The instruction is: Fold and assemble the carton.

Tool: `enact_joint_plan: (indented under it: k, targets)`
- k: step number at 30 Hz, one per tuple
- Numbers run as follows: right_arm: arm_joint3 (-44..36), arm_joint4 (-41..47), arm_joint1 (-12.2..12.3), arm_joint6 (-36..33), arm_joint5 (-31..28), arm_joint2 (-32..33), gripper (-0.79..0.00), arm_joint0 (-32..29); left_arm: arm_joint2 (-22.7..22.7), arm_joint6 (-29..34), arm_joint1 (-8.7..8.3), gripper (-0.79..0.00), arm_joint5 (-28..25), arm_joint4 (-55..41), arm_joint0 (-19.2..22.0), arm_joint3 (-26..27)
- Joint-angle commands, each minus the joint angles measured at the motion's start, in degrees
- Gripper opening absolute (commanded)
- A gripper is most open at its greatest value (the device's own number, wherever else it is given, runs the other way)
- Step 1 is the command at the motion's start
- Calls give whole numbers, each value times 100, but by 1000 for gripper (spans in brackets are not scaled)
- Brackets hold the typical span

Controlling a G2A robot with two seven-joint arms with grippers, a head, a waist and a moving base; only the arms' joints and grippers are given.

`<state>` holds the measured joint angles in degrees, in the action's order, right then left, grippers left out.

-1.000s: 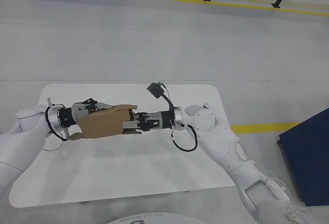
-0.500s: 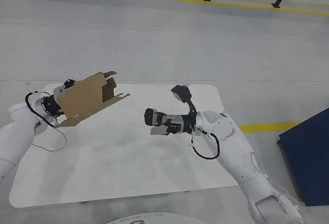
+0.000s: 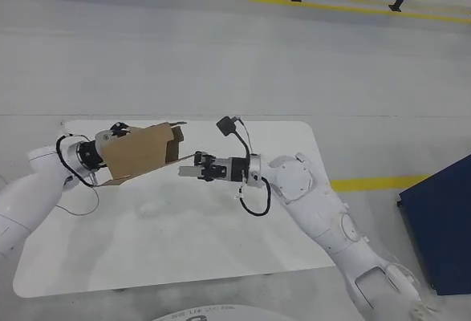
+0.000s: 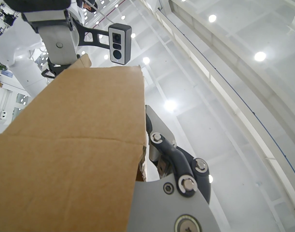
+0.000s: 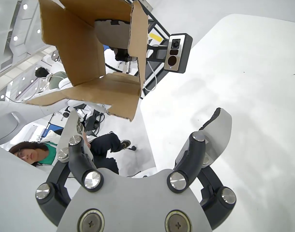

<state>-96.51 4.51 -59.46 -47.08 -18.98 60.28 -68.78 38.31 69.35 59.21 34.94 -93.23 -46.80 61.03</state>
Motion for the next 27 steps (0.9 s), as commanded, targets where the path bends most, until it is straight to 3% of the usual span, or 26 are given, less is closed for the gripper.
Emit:
enact_joint_plan:
  k: [1,10,27]
  targets:
    - [53,-75,-26,45,88,-93,0,81,-113,27,-7,-785,-27,13,41,-22]
    - [316,-157,-155,217,347,-445,0,408,-607,226,-64,-785,-226,24,206,-1]
    - [441,651,-75,105,-70,207,0,100,-1059,487,-330,-785,-486,-700,462,115]
